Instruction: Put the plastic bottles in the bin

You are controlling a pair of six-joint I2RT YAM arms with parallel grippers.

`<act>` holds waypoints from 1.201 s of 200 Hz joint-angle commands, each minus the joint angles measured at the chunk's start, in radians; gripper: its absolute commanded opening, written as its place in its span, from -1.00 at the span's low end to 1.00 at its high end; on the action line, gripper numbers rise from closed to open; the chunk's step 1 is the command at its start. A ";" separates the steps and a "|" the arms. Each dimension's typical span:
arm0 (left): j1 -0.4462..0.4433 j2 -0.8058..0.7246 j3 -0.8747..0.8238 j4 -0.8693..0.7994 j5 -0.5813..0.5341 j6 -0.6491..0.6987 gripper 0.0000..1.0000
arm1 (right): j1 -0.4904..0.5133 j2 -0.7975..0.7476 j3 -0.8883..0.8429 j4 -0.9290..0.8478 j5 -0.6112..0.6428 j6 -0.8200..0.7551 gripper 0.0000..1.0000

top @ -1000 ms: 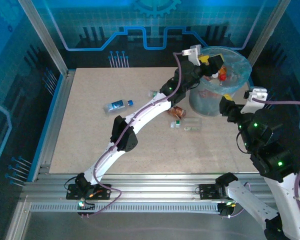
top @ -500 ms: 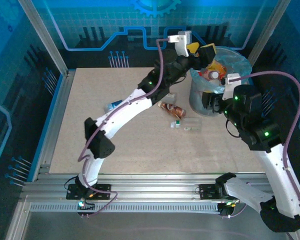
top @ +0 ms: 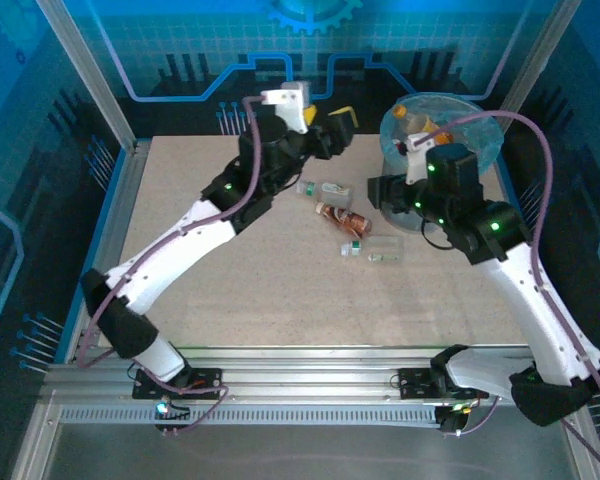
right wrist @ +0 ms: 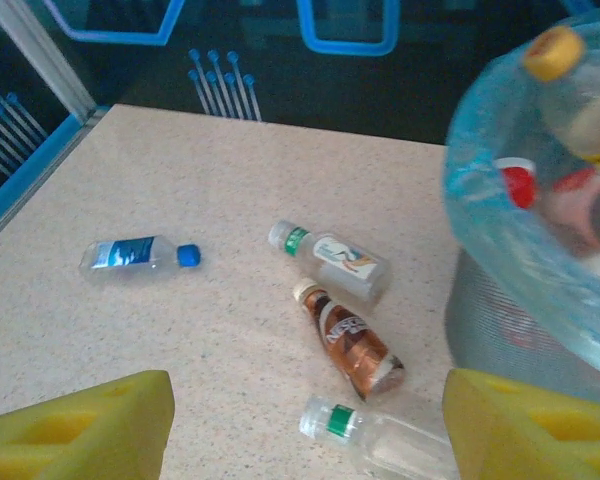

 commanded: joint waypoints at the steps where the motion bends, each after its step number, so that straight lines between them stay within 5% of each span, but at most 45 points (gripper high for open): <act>1: 0.046 -0.127 -0.084 -0.056 -0.058 -0.011 0.69 | 0.052 0.075 0.078 0.012 -0.034 -0.030 0.44; 87: 0.205 -0.529 -0.399 -0.367 -0.072 0.075 0.74 | 0.118 0.473 0.323 -0.218 -0.313 -0.602 0.48; 145: 0.216 -0.759 -0.648 -0.466 -0.047 0.181 0.92 | 0.119 0.518 0.076 -0.178 -0.293 -1.075 0.55; 198: 0.216 -0.908 -0.841 -0.465 0.139 0.296 0.98 | 0.096 0.593 -0.022 -0.183 -0.109 -1.174 0.46; 240: 0.214 -0.938 -0.923 -0.469 0.306 0.453 0.98 | 0.072 0.641 -0.064 -0.126 -0.091 -1.191 0.43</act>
